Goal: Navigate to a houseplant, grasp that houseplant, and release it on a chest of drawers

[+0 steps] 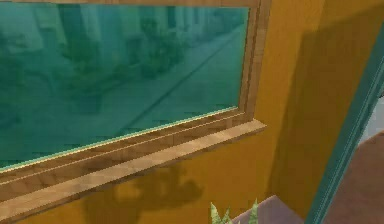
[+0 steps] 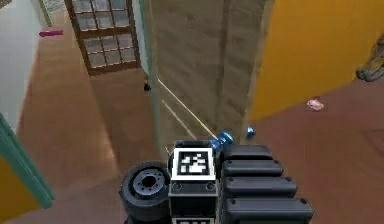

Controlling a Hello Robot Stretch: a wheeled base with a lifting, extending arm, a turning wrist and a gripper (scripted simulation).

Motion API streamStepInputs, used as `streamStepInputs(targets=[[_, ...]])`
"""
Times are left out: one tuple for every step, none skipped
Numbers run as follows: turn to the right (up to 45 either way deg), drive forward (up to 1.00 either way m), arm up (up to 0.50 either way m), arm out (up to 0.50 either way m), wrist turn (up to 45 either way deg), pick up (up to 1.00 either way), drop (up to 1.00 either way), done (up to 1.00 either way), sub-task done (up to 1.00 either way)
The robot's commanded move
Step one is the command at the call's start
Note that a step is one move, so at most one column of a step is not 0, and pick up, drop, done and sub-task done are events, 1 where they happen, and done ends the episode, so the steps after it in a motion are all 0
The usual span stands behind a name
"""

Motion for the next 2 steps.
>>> streamStepInputs(targets=[[0.0,0.05,0.0,0.0,0.0,0.0,0.0,0.0,0.0],[45.0,0.0,0.0,0.0,0.0,0.0,0.0,0.0,0.0]])
